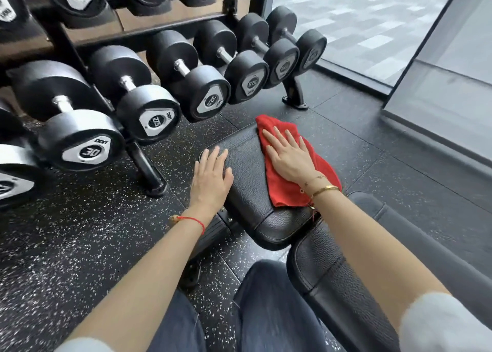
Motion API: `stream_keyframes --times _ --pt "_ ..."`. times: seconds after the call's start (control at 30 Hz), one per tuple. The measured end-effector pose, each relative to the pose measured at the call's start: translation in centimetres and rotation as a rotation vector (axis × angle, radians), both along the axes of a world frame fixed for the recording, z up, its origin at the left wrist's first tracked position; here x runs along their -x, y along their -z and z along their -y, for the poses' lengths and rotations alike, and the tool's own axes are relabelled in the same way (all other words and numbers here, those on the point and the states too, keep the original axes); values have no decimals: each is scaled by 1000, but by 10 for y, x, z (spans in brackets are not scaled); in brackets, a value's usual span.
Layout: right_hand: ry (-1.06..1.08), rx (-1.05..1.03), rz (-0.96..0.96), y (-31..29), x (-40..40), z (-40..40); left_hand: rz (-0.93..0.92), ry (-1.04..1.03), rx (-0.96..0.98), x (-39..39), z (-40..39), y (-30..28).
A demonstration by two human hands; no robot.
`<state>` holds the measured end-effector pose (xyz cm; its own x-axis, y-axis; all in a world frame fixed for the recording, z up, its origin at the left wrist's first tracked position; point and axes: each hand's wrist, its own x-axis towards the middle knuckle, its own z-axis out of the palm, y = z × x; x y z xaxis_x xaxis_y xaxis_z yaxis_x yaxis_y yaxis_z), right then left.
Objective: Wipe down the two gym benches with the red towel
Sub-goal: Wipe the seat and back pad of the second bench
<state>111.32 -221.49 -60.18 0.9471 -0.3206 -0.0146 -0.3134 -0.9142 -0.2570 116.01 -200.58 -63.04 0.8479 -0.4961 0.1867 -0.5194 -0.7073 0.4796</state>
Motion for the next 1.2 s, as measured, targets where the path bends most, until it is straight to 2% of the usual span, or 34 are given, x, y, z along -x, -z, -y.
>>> stream_keyframes --times 0.13,0.23,0.53,0.8,0.9,1.07,1.2 --pt "-186 61 38 4 50 -19 10 2 13 1 1 -1" --pt "-230 82 67 9 81 -21 16 6 17 0 1 1" --pt "44 1 12 0 2 -2 25 6 -2 1 1 2" --pt "-200 54 77 8 72 -46 49 -10 -26 2 1 2" --pt "-94 56 103 13 86 -27 45 -9 -45 1 1 1" --pt "167 39 27 3 49 2 21 7 -96 3 2 -5" --pt "56 33 23 4 64 -22 3 -27 -175 1 7 -13"
